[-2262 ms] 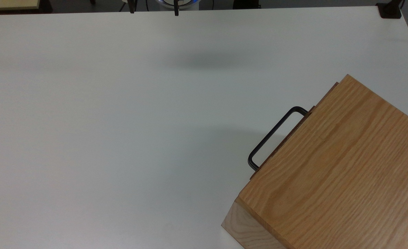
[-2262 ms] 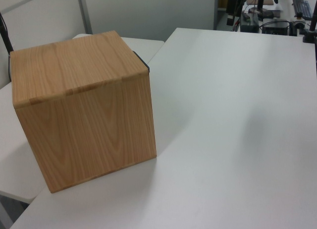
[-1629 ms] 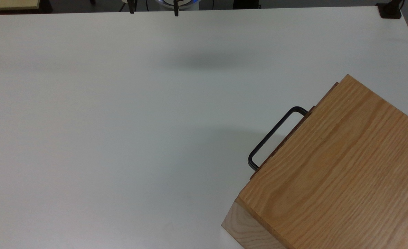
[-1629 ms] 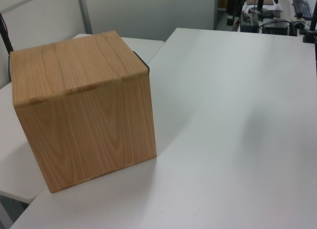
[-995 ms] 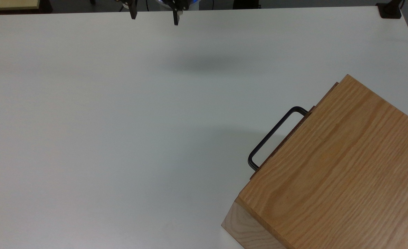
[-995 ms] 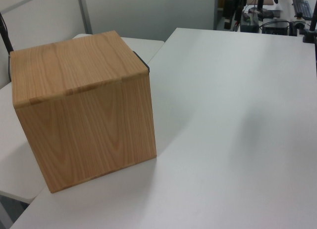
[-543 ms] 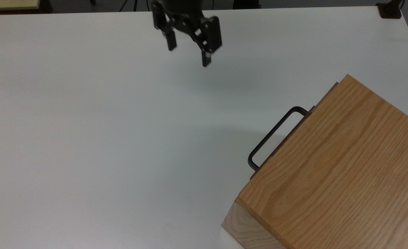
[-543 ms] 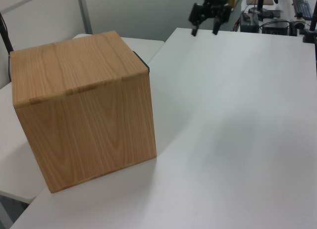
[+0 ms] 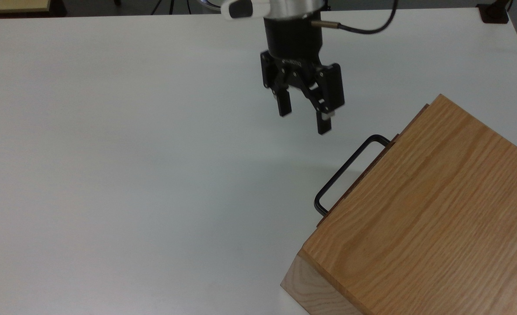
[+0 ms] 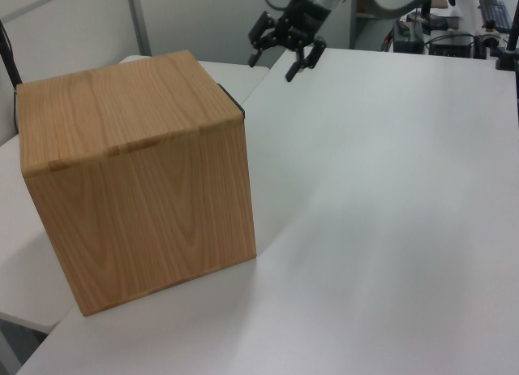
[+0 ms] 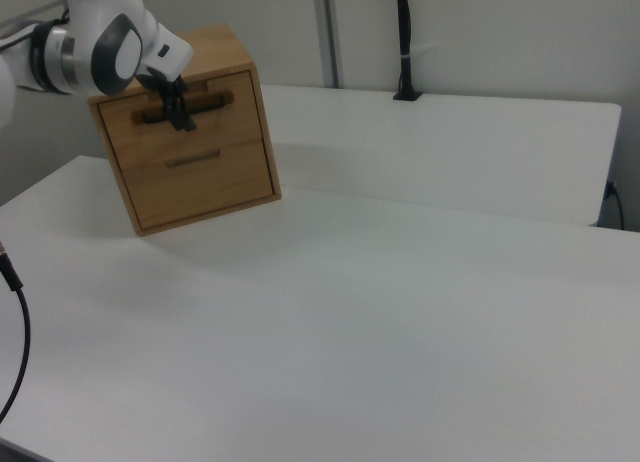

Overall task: Open the drawer by sliding it
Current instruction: 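Move the open gripper down toward the black drawer handle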

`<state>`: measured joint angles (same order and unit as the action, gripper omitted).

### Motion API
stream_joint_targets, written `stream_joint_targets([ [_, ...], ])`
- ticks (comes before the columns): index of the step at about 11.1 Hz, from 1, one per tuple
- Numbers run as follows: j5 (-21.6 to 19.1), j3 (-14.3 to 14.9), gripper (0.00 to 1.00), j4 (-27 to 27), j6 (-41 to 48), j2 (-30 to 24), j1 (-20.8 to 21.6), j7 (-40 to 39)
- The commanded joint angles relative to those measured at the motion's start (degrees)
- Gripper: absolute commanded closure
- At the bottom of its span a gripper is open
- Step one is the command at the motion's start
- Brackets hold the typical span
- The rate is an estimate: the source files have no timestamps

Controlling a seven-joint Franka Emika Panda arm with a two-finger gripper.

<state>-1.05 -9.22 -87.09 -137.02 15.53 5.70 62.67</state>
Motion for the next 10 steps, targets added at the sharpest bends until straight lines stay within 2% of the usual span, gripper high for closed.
stream_joint_targets([
  [1, 1.1, 0.0, 0.35, 2.1, -6.6, 4.2, 1.4, 1.9],
  [5, 1.1, -1.9, 0.36, 6.3, -9.1, 9.1, 1.9, 1.8],
  [8, 1.2, -2.4, 0.36, 6.7, -10.9, 10.8, 2.3, 1.8],
  [9, 1.2, -2.8, 0.46, 6.6, -11.7, 11.0, 2.5, 2.0],
  [10, 1.1, -2.9, 0.65, 6.6, -11.8, 11.6, 2.5, 2.3],
])
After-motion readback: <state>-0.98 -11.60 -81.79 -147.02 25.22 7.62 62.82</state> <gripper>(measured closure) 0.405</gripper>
